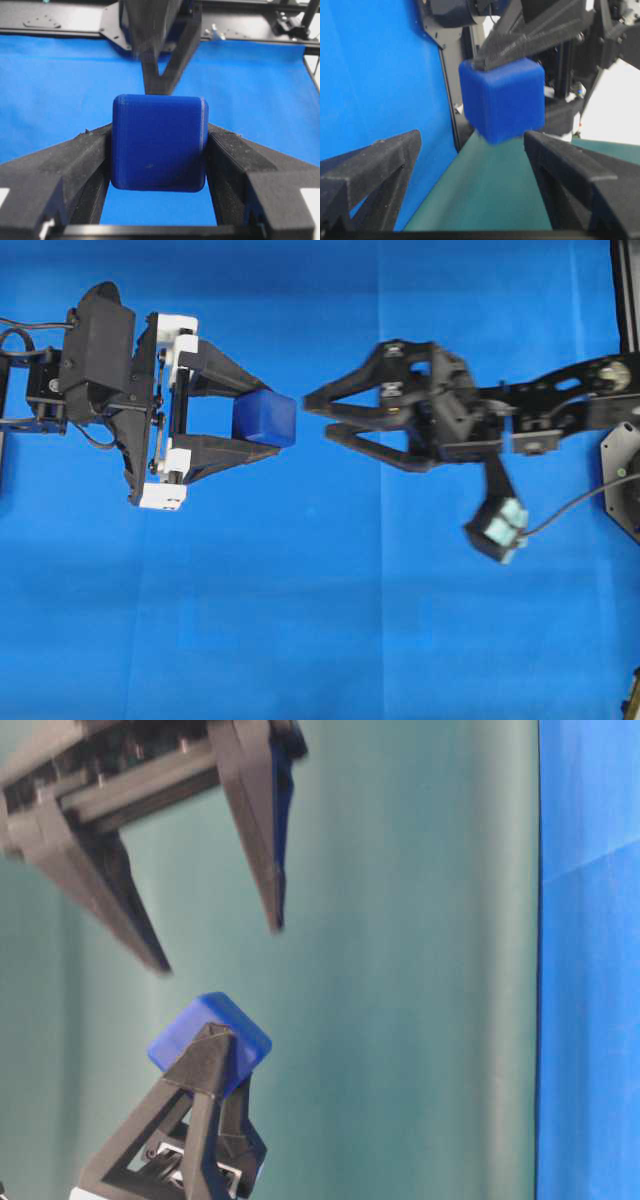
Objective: Handover the blue block to the right arm after grasping it with the left arm, then place it in the designated position.
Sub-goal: 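Move the right gripper left and close it on the cube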
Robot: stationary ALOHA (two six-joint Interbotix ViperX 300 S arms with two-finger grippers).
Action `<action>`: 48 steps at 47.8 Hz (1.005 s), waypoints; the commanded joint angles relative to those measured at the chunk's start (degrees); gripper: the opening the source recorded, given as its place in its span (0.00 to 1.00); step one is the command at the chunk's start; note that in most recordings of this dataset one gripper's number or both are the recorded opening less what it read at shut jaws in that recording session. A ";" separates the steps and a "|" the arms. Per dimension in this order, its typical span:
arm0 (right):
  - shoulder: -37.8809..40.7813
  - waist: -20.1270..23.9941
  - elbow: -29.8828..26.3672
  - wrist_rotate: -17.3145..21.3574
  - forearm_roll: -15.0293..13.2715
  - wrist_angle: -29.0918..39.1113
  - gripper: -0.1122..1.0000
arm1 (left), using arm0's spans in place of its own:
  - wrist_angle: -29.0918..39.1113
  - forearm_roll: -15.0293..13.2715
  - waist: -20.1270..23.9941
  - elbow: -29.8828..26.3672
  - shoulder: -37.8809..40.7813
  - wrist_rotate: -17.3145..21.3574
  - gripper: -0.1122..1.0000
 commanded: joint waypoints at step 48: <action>8.00 0.09 -10.37 -0.09 -0.53 -2.64 0.93 | 0.00 -0.09 -0.26 -0.62 -1.05 -0.09 0.54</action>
